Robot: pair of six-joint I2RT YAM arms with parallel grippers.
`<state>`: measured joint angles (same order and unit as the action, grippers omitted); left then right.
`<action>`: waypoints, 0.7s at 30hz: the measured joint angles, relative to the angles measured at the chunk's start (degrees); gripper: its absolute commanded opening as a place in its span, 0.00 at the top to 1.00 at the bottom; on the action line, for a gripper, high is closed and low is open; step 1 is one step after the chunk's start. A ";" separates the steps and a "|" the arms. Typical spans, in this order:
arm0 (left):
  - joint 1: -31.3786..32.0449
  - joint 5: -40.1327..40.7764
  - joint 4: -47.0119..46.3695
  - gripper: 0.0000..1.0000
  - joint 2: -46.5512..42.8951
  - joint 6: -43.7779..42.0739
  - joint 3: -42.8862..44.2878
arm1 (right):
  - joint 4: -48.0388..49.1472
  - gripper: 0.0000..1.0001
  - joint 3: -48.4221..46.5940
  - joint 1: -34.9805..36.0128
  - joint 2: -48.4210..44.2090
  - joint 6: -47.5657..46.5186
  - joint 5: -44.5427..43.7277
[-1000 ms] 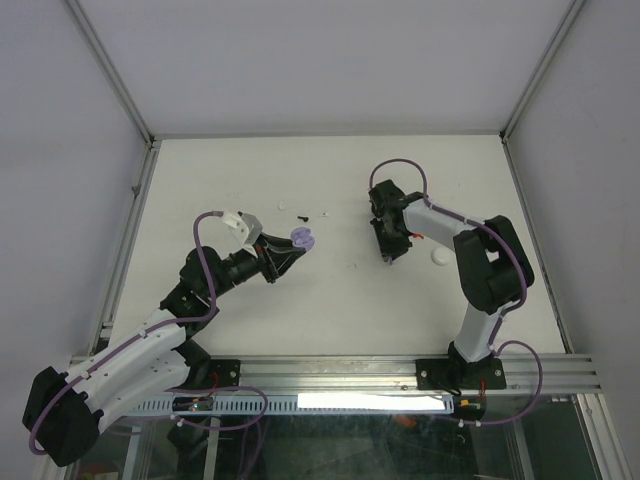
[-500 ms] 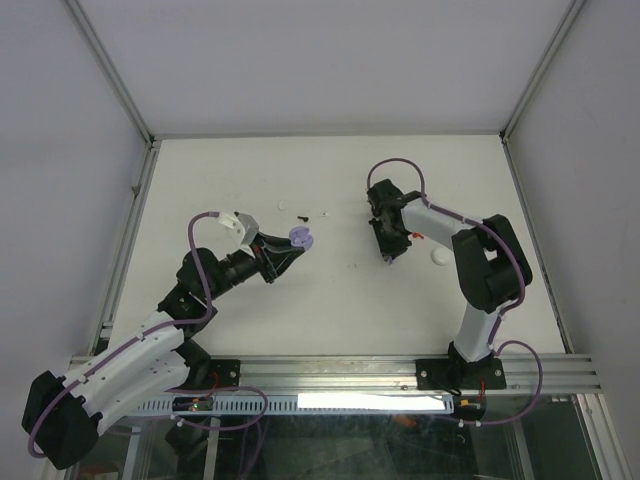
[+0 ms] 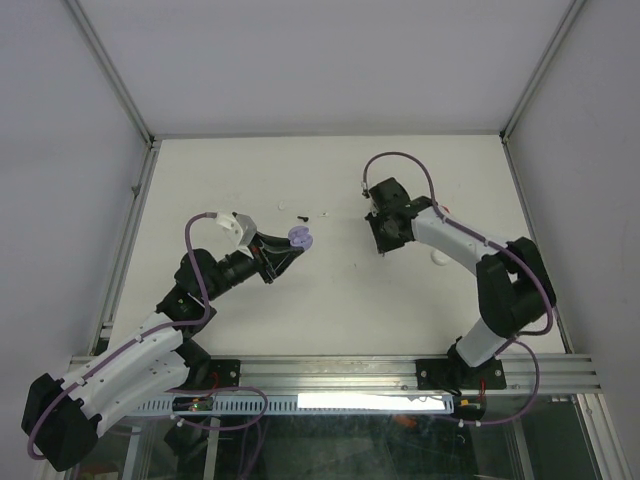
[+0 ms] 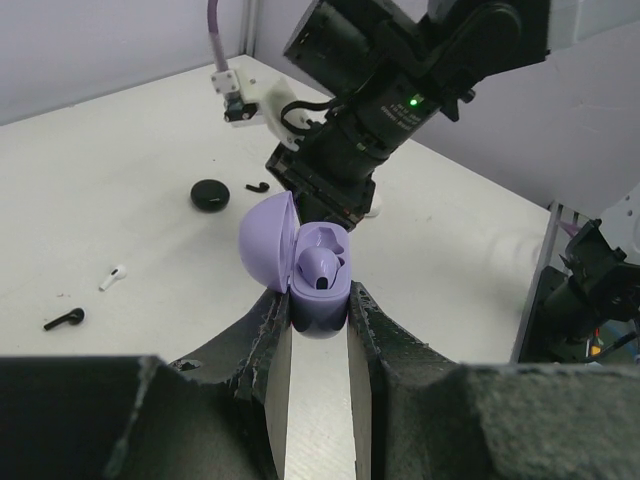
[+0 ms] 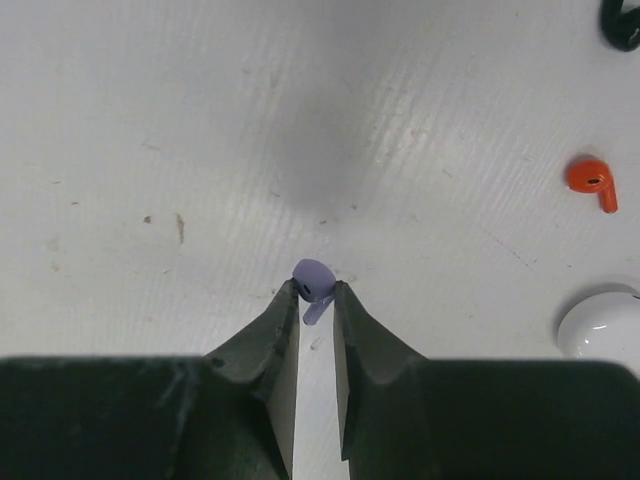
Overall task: Insert the wireless bluetooth earbuds into the charging case
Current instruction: Pick up the earbud from the center of the board.
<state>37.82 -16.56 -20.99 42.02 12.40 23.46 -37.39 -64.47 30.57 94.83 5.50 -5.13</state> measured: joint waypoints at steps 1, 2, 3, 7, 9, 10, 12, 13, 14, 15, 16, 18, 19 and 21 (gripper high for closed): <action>0.00 -0.02 0.00 0.91 0.00 0.00 0.00 | 0.68 0.91 0.52 0.24 -1.49 -0.24 0.37; 0.00 -0.04 -0.02 0.91 0.00 -0.02 0.00 | 1.27 0.91 1.07 0.52 -3.26 -0.59 0.92; 0.00 -0.11 -0.02 0.91 0.02 -0.07 0.00 | 1.90 0.91 1.53 0.79 -4.96 -0.87 1.36; 0.00 -0.50 -0.26 0.91 0.33 -0.92 0.00 | 5.53 0.92 3.21 2.40 -13.09 -2.47 3.54; 0.00 -0.59 -0.52 0.92 0.42 -1.53 0.00 | 8.07 0.92 3.96 3.52 -17.22 -3.17 4.61; 0.00 -0.72 -0.74 0.92 0.42 -1.66 0.00 | 9.55 0.92 4.42 4.17 -19.34 -3.54 5.25; 0.00 -1.44 -1.64 0.92 0.48 -2.03 0.00 | 12.04 0.92 5.25 5.25 -22.84 -4.13 6.49; 0.00 -1.75 -2.08 0.92 0.52 -2.19 0.00 | 13.35 0.92 5.64 5.79 -24.41 -4.37 7.21; 0.00 -2.05 -2.69 0.92 0.68 -2.38 0.00 | 14.73 0.92 6.05 6.32 -25.92 -4.57 7.80; 0.00 -2.38 -3.45 0.92 0.90 -2.49 0.00 | 15.82 0.93 6.34 6.82 -27.21 -4.74 8.48; 0.00 -2.89 -4.09 0.92 1.18 -2.58 0.00 | 16.85 0.93 6.56 7.23 -28.26 -4.96 9.05; 0.00 -3.43 -5.29 0.92 1.84 -2.60 0.00 | 19.26 0.93 7.06 8.17 -30.14 -5.53 10.25; 0.00 -3.58 -5.88 0.92 2.25 -2.60 0.00 | 19.96 0.93 7.21 8.48 -30.67 -5.70 10.62; 0.00 -4.07 -6.95 0.92 3.13 -2.58 0.00 | 22.01 0.93 7.93 9.31 -31.89 -6.27 11.78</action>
<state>37.82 -20.62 -27.94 45.15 9.82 23.46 -15.38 -56.53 39.88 62.94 -0.78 6.66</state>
